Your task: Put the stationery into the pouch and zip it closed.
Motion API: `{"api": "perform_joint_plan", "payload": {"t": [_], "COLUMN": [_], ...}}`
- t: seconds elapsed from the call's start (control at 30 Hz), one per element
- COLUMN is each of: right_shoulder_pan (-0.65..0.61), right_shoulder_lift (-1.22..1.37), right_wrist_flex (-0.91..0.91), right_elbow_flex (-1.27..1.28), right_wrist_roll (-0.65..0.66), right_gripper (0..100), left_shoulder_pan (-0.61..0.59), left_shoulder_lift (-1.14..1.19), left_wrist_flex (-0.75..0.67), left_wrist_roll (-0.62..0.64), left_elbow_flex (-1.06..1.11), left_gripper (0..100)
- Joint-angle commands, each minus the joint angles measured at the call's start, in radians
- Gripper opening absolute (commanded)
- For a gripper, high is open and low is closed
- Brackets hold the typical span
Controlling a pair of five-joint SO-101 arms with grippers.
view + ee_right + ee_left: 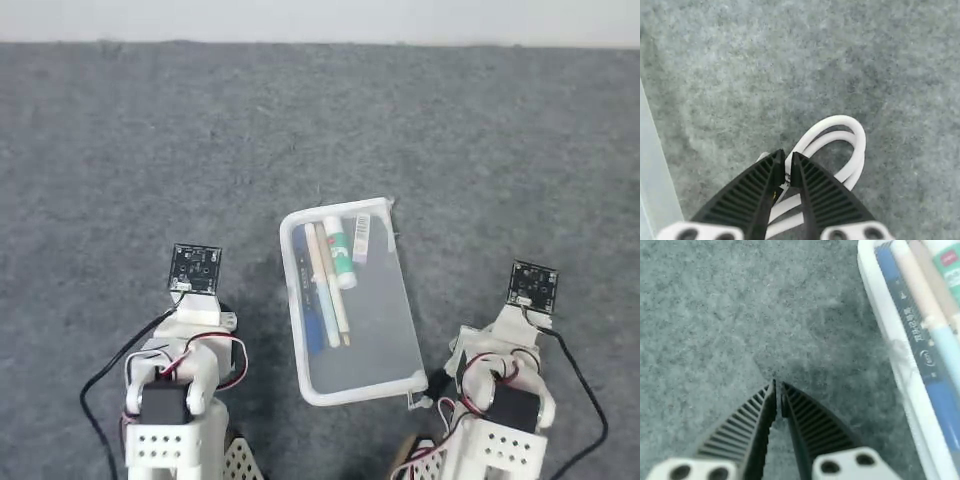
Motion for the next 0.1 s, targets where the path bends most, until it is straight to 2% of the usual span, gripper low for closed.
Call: {"api": "perform_joint_plan", "payload": {"t": [0.0, 0.07], "right_shoulder_pan": [0.005, 0.005], "right_shoulder_lift": [-0.021, -0.021], "right_wrist_flex": [0.004, 0.004], "right_elbow_flex": [0.020, 0.020], "right_wrist_roll": [-0.012, -0.012], "right_gripper": [1.7, 1.7], "left_shoulder_pan": [-0.005, -0.005], "left_shoulder_lift": [-0.008, -0.008], "left_wrist_flex": [0.003, 0.003], "left_wrist_roll": [0.012, 0.012], "left_elbow_flex": [-0.013, -0.013], "left_gripper": [1, 1]}}
